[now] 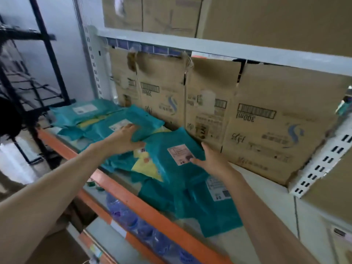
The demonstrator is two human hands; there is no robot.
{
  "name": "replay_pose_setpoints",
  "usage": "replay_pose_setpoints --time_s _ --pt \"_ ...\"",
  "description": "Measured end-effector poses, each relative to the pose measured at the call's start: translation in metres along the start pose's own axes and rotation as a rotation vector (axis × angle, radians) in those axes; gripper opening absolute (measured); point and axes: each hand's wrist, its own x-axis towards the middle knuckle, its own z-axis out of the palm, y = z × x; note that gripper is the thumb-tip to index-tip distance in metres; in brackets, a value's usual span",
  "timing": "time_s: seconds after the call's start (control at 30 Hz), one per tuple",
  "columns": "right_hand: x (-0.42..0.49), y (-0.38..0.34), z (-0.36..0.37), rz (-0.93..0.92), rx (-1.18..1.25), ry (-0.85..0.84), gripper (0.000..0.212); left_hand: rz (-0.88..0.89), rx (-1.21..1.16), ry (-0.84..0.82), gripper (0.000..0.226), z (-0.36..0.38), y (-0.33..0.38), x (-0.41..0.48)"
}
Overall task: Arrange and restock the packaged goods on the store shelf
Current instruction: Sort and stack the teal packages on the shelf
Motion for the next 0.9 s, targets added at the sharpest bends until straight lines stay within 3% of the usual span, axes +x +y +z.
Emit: replay_pose_setpoints --time_s 0.23,0.47,0.7,0.9 --pt "0.049 -0.019 0.015 0.243 0.166 0.044 0.090 0.186 0.106 -0.146 0.081 -0.022 -0.051 0.095" --pt "0.065 -0.041 0.018 0.463 0.294 0.048 0.097 0.350 0.183 -0.452 0.087 -0.040 -0.066 0.168" --pt "0.074 -0.031 0.025 0.562 0.281 0.040 0.120 0.474 0.187 -0.458 0.085 -0.036 -0.077 0.205" --pt "0.074 -0.050 0.009 0.575 0.285 0.052 0.087 0.485 0.240 -0.444 0.080 -0.036 -0.077 0.222"
